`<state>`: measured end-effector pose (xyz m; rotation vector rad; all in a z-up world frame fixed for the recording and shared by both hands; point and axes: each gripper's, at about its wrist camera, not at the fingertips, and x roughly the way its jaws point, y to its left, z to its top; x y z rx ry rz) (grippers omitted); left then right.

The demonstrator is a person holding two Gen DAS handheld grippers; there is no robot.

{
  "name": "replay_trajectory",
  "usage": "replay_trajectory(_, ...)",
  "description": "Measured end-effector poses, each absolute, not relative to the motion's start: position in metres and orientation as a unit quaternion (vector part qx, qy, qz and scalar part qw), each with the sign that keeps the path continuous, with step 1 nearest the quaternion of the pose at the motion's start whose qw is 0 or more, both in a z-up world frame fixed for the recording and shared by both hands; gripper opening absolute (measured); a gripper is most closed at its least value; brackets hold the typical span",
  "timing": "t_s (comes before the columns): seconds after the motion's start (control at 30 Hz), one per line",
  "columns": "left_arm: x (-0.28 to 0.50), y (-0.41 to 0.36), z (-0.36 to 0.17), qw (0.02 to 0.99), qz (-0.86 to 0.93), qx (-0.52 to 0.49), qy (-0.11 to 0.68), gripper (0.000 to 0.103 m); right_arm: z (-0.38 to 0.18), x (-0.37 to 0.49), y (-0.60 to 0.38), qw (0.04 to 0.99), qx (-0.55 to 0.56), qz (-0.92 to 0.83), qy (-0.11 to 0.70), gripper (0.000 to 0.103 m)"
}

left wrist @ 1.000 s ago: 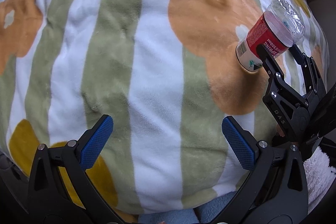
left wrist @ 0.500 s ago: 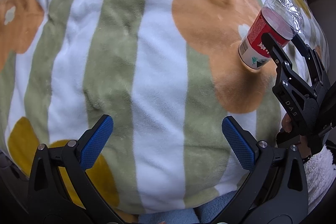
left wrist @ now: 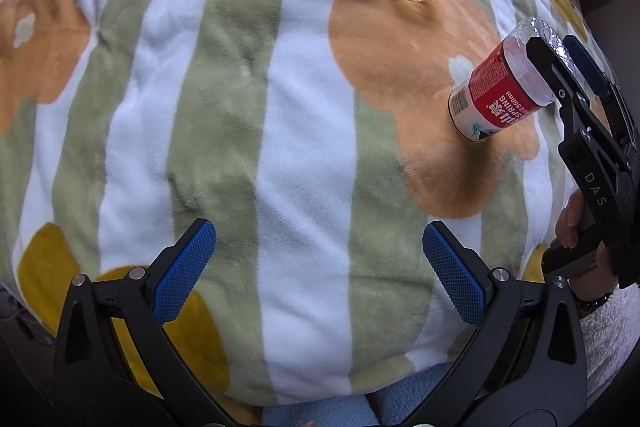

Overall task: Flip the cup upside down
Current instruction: 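Rotate the bottle with the right tool and lower it onto the duvet, then open the right tool and pull it back from the bottle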

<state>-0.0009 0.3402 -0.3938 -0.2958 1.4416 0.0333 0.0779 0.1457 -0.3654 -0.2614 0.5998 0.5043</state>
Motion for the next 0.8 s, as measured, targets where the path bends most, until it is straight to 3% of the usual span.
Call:
replay_trajectory(0.23,0.008,0.328,-0.345,0.777,0.003,-0.127,0.617,0.103,-0.313,0.067,0.12,0.929,-0.086,0.213,0.29,0.069)
replay_trajectory(0.73,0.017,0.295,-0.116,0.896,0.0,-0.071,0.438,0.103,-0.122,0.023,0.041,0.951,-0.017,0.104,0.29,0.069)
replay_trajectory(0.8,0.009,0.289,-0.097,0.908,0.005,-0.058,0.416,0.103,-0.108,0.017,0.036,0.952,-0.021,0.092,0.292,0.078)
